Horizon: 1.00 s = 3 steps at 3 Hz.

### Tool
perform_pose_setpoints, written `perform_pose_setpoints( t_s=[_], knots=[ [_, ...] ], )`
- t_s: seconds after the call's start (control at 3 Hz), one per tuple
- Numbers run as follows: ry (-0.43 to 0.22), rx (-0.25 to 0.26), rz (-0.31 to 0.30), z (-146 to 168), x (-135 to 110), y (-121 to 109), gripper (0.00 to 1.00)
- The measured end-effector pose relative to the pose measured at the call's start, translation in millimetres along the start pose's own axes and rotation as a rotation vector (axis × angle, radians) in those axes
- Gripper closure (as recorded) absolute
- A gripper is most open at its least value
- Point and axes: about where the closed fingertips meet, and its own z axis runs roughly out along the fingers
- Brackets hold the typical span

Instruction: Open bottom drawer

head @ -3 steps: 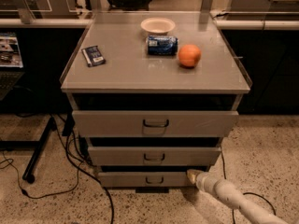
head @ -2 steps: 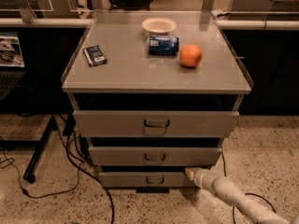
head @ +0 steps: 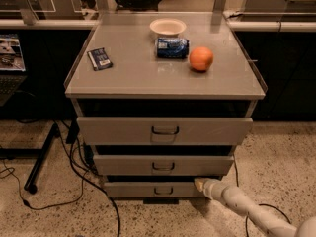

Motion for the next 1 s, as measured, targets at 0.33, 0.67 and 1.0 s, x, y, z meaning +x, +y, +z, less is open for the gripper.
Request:
perform_pose_setpoints(
  t_s=[0.33,0.67,1.0],
  knots=[
    [0.000,0.000,0.000,0.0,0.0,0.0,1.00],
    [0.021,-0.007,-0.019,12.4,-5.4,6.4,1.00],
    [0.072,-0.002,-0.024,21.8,-2.5,7.9,1.00]
  ],
)
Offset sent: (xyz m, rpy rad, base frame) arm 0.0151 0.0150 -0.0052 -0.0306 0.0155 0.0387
